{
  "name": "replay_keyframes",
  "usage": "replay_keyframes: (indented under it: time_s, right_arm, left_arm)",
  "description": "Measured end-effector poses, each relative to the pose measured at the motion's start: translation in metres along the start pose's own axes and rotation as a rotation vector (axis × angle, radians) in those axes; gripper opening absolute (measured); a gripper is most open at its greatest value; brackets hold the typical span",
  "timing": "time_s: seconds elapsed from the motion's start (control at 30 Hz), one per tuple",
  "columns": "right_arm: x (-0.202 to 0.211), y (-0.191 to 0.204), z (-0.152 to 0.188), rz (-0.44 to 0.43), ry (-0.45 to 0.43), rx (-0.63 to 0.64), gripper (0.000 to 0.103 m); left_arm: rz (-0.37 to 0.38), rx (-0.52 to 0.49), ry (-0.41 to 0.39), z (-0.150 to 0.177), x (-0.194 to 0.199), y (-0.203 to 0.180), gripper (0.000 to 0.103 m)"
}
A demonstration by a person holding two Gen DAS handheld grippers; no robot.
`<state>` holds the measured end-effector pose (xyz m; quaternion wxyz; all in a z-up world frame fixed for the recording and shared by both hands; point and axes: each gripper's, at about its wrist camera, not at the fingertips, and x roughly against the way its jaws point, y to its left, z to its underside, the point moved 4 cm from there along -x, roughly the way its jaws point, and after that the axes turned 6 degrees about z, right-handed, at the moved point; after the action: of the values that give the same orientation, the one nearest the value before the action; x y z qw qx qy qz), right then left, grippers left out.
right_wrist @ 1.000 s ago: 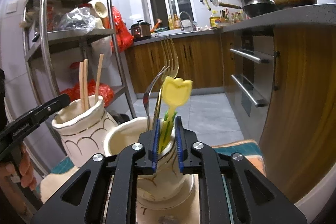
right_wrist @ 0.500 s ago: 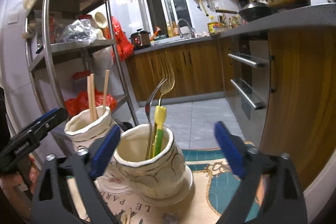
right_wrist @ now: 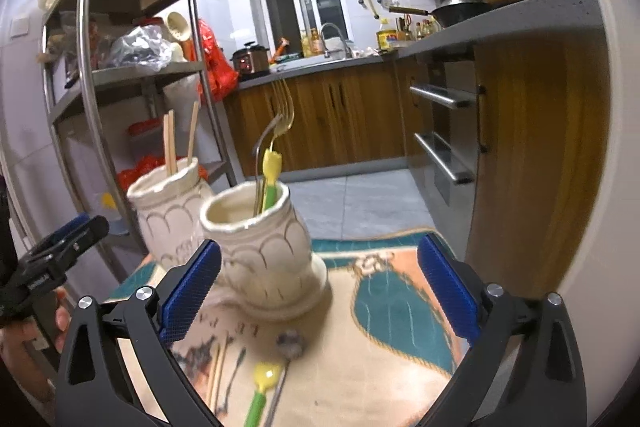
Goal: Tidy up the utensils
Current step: 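Move both tools back down toward the remaining utensils on the cloth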
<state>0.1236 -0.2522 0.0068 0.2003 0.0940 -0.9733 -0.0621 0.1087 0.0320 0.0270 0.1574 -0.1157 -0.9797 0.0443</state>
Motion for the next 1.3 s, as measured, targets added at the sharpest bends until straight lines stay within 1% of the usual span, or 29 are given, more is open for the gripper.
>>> replay_keyframes:
  time_s: [0.2,0.33,0.47,0.6,0.7,0.77,0.9,1.0,1.03,1.07,1.13,1.17,1.23,1.27,1.3]
  right_arm:
    - [0.014,-0.002,0.016,-0.002,0.029,0.013,0.098]
    - [0.020,-0.004,0.024,0.003,0.050,0.021,0.098]
    - [0.022,-0.006,0.034,0.014,0.089,0.034,0.098]
    - [0.019,-0.003,0.047,0.033,0.153,0.078,0.098]
    - [0.014,0.000,0.056,0.038,0.205,0.114,0.098]
    - [0.009,0.002,0.061,0.043,0.241,0.133,0.098]
    - [-0.001,0.005,0.073,0.025,0.350,0.138,0.098]
    - [-0.004,0.011,0.080,0.015,0.393,0.158,0.095]
    - [-0.004,0.013,0.081,0.016,0.399,0.165,0.093]
    - [-0.004,0.015,0.081,0.016,0.408,0.171,0.088]
    - [-0.005,0.018,0.081,0.003,0.434,0.175,0.075]
    - [-0.006,0.020,0.081,-0.008,0.450,0.173,0.071]
    - [-0.009,0.025,0.082,-0.031,0.486,0.186,0.057]
    - [-0.011,0.028,0.082,-0.040,0.502,0.193,0.053]
    - [-0.013,0.030,0.083,-0.042,0.519,0.204,0.041]
  left_arm:
    - [0.011,-0.048,0.061,0.023,0.009,-0.018,0.097]
    - [0.033,-0.036,0.102,0.035,0.014,-0.024,0.097]
    - [0.046,-0.040,0.148,0.050,0.015,-0.029,0.097]
    - [0.065,-0.025,0.235,0.066,0.010,-0.033,0.097]
    - [0.090,-0.005,0.282,0.075,0.007,-0.034,0.097]
    - [0.096,-0.013,0.301,0.079,0.006,-0.036,0.097]
    - [0.087,-0.045,0.320,0.082,0.003,-0.040,0.097]
    - [0.097,-0.055,0.350,0.086,0.000,-0.042,0.097]
    - [0.097,-0.064,0.356,0.088,-0.001,-0.043,0.097]
    - [0.094,-0.072,0.360,0.089,-0.002,-0.043,0.097]
    - [0.093,-0.076,0.363,0.089,-0.002,-0.043,0.097]
    - [0.094,-0.073,0.362,0.089,-0.002,-0.042,0.097]
    - [0.099,-0.067,0.359,0.088,-0.002,-0.041,0.097]
    - [0.101,-0.066,0.358,0.088,-0.001,-0.041,0.097]
    - [0.101,-0.067,0.358,0.088,-0.001,-0.041,0.097]
